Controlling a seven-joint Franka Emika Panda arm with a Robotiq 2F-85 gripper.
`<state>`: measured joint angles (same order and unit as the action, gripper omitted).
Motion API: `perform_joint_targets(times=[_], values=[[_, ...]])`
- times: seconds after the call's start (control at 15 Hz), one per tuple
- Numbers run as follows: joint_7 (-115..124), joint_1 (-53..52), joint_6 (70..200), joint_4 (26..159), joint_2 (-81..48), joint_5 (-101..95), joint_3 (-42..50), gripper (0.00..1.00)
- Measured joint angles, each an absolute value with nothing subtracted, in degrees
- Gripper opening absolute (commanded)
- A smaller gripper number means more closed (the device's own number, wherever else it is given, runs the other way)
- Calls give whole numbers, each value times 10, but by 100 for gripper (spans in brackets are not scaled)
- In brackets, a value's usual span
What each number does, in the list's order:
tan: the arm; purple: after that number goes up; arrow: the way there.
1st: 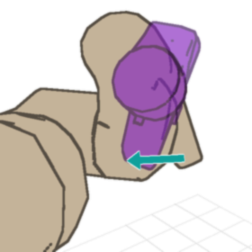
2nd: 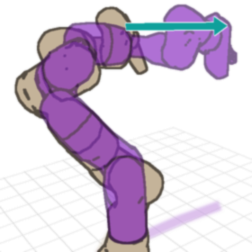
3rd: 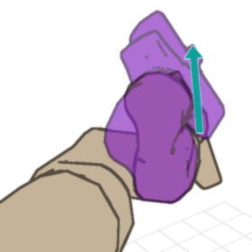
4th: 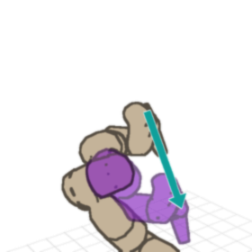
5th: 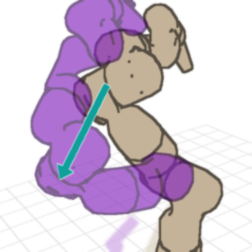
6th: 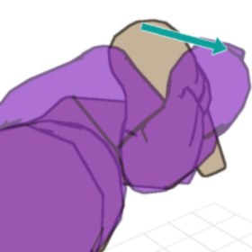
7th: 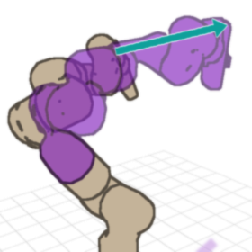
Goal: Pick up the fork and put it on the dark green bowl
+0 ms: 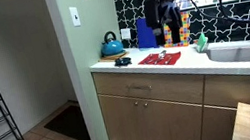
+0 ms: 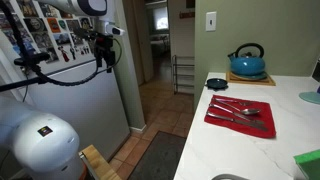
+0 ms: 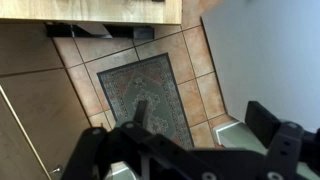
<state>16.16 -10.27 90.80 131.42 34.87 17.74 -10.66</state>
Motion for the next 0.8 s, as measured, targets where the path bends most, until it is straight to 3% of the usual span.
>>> perform_joint_targets(times=[0.4,0.8], values=[[163,-98,908,1313,348,177,-107,100],[217,-11,933,1301,312,175,-74,100]])
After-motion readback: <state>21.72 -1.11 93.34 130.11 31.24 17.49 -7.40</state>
